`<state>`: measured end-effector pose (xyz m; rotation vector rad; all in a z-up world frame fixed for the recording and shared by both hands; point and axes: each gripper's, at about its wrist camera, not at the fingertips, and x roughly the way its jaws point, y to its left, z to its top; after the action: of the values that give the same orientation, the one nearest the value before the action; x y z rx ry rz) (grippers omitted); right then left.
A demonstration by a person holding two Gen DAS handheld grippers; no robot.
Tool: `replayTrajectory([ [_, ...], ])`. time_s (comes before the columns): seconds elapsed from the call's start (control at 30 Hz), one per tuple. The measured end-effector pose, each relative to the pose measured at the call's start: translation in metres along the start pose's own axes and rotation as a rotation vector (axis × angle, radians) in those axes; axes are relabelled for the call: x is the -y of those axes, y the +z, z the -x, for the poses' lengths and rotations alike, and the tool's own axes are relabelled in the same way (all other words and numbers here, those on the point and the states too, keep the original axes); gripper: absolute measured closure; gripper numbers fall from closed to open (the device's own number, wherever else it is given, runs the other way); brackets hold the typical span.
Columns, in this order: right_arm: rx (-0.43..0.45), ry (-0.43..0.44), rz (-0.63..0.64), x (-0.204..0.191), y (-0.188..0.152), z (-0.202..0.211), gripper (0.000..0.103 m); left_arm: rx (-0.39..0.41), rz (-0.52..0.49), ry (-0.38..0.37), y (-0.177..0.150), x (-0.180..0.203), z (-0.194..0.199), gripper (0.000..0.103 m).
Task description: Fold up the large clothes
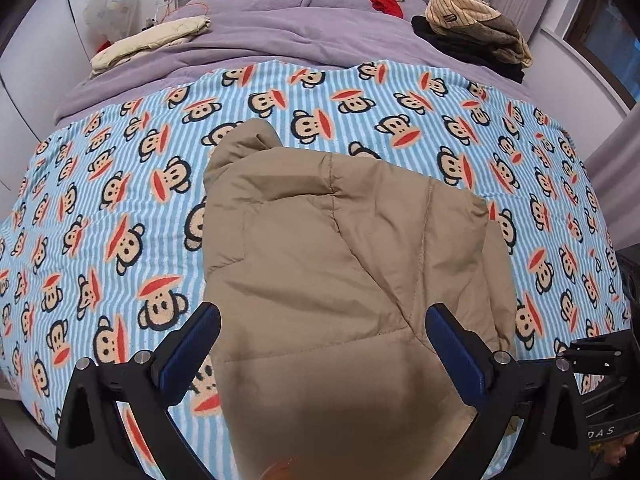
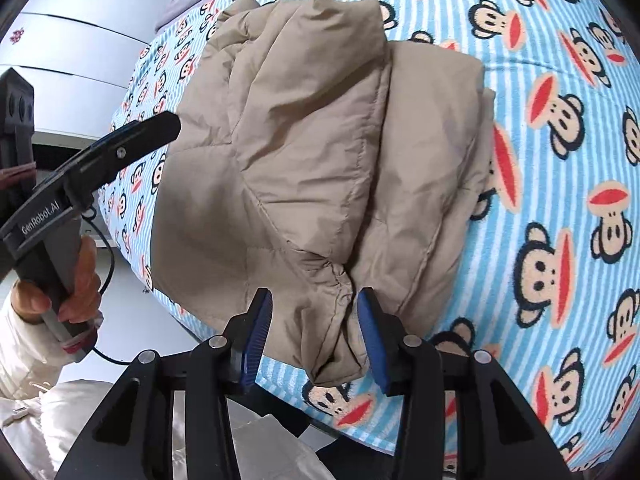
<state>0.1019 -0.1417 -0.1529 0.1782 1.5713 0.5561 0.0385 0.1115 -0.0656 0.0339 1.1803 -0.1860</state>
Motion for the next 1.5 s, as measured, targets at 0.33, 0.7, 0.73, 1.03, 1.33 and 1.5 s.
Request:
replayTrajectory([
  [0.33, 0.147, -0.084, -0.060, 0.016, 0.008, 0.031, 0.022, 0.025, 0.030, 0.023, 0.002, -0.011, 0.003, 0.001],
  [0.7, 0.262, -0.163, -0.162, 0.020, 0.008, 0.035, 0.010, -0.027, 0.059, 0.069, -0.004, -0.020, -0.009, 0.001],
  [0.73, 0.268, -0.173, -0.171, 0.020, 0.008, 0.035, 0.010, -0.028, 0.057, 0.068, -0.004, -0.020, -0.009, 0.001],
  [1.03, 0.287, -0.297, -0.189, 0.012, 0.010, 0.038, 0.010, -0.029, 0.055, 0.072, -0.005, -0.027, -0.006, 0.001],
  [1.33, 0.282, -0.327, -0.240, 0.002, 0.004, 0.034, 0.010, -0.054, 0.036, 0.094, -0.010, -0.040, -0.001, 0.001],
  [1.5, 0.293, -0.328, -0.274, -0.006, 0.001, 0.034, 0.010, -0.073, 0.034, 0.113, -0.018, -0.049, 0.001, 0.001],
])
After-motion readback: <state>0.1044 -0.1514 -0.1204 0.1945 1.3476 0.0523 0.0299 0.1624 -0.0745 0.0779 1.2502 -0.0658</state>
